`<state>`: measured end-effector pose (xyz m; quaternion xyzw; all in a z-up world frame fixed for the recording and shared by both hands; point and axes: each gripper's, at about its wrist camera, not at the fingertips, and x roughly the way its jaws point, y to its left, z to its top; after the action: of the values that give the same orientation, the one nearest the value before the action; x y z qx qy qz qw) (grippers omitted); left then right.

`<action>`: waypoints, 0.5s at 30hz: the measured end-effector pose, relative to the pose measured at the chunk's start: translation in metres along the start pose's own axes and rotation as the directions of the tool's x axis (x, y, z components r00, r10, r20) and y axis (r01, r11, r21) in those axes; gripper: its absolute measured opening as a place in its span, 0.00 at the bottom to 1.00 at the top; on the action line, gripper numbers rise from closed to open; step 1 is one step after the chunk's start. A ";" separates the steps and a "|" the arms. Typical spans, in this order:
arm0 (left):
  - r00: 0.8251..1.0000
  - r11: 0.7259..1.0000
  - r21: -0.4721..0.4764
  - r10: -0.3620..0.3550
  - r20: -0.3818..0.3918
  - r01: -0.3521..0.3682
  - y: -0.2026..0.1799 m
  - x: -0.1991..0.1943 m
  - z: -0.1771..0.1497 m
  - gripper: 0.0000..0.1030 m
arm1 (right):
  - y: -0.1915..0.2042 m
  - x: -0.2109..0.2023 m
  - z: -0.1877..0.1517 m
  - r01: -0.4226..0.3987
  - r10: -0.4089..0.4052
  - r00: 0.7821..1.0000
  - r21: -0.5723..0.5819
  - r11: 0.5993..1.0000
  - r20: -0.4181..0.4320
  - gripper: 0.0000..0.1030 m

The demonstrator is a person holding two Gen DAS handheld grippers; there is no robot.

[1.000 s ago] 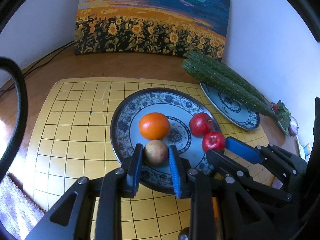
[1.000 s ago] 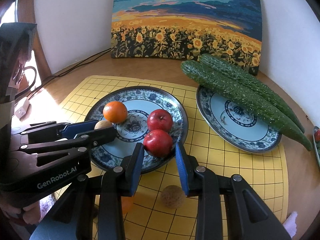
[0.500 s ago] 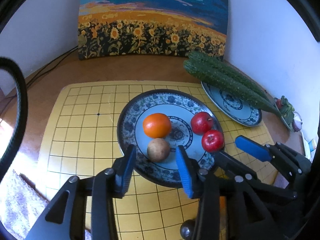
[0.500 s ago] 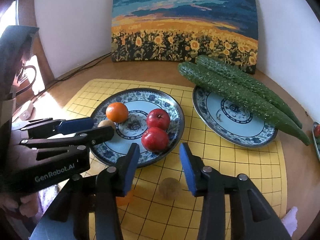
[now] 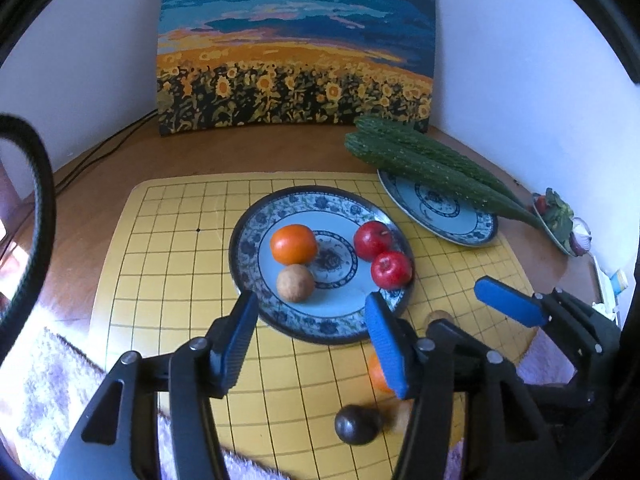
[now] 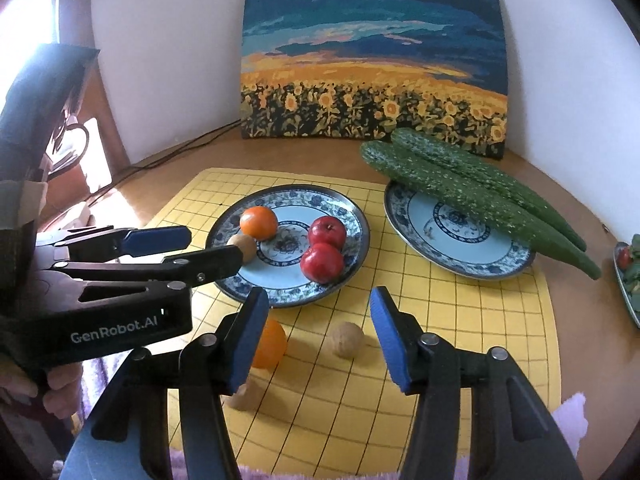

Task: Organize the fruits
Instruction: 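Lower the potato onto the plate with the left tool while the right tool places the apple beside it, then move the left tool toward the black plum while the right tool reaches a small brown fruit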

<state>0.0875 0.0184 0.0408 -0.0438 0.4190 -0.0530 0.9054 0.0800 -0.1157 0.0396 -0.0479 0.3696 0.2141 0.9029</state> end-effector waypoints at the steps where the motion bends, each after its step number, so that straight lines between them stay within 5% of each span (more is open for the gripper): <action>1: 1.000 1.000 -0.002 0.002 -0.001 -0.002 0.000 -0.002 -0.002 0.57 | -0.001 -0.002 -0.001 -0.002 0.002 1.000 0.003 1.000 0.002 0.53; 15: 0.999 0.999 -0.044 0.003 -0.033 -0.005 0.003 -0.019 -0.030 0.57 | -0.012 -0.031 -0.027 0.023 -0.023 1.000 0.031 0.999 0.010 0.53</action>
<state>0.0522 0.0225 0.0357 -0.0619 0.4348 -0.0427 0.8974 0.0480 -0.1443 0.0401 -0.0371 0.3678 0.1983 0.9078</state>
